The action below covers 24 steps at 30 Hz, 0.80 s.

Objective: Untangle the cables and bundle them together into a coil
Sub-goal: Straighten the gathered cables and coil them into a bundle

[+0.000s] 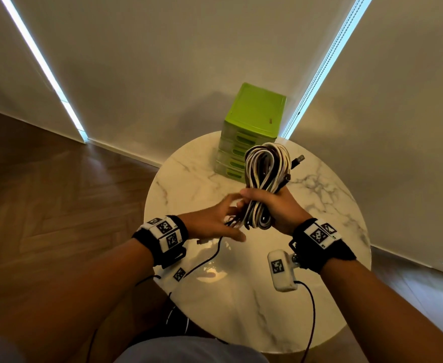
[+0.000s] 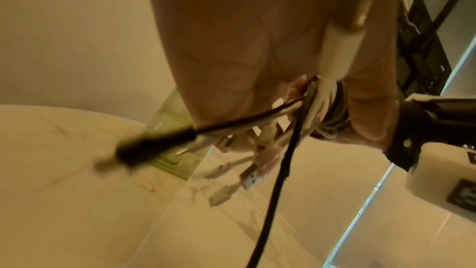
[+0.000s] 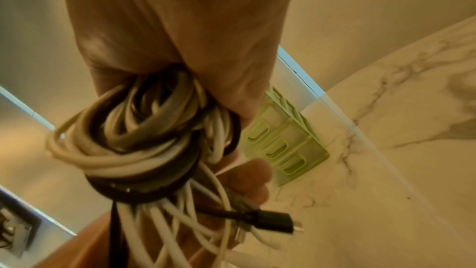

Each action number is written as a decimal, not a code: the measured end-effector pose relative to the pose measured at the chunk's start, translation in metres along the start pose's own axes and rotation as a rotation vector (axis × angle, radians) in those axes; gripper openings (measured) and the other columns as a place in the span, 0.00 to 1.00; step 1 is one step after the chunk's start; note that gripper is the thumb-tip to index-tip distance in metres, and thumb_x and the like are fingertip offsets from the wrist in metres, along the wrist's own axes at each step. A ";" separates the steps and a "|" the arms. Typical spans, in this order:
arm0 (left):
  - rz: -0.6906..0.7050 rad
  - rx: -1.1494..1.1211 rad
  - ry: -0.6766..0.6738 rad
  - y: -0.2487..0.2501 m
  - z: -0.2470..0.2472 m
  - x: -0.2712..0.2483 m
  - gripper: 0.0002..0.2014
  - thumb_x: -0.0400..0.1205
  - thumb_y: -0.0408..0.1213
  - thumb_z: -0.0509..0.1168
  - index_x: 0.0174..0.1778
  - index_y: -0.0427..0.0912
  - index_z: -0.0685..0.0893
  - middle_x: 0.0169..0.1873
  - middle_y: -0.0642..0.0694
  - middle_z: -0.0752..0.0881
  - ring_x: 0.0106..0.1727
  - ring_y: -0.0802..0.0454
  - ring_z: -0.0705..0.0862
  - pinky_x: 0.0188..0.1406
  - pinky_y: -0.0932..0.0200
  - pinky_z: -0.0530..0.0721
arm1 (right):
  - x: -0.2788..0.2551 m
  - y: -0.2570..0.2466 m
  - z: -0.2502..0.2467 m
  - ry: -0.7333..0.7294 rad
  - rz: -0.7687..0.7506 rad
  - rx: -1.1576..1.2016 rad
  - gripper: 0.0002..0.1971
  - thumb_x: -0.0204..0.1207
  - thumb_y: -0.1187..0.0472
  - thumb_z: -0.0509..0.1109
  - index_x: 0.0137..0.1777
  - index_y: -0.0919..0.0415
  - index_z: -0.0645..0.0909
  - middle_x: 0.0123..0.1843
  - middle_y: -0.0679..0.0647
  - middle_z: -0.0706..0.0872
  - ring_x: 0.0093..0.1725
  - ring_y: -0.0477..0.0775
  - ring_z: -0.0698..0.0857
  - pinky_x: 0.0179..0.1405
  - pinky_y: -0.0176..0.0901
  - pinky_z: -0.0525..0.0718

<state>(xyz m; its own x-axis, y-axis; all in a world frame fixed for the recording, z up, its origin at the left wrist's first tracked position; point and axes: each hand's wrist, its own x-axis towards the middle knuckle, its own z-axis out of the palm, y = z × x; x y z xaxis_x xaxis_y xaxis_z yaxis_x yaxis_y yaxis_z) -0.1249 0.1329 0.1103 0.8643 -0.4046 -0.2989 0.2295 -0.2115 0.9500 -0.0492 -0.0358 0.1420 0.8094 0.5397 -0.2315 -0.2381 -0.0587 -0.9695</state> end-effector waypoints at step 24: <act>-0.185 -0.439 0.117 -0.003 0.034 0.020 0.50 0.77 0.76 0.28 0.70 0.45 0.81 0.56 0.41 0.92 0.52 0.45 0.90 0.47 0.54 0.81 | 0.001 -0.008 0.006 0.273 -0.119 -0.020 0.01 0.77 0.66 0.77 0.45 0.61 0.87 0.36 0.65 0.88 0.39 0.66 0.88 0.46 0.67 0.89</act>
<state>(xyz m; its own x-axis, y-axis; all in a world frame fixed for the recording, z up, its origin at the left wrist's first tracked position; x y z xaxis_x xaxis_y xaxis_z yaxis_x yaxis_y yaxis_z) -0.1236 0.0950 0.0985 0.8298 -0.2876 -0.4783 0.5294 0.1344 0.8377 -0.0496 -0.0297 0.1499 0.9461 0.2980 -0.1270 -0.1246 -0.0270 -0.9918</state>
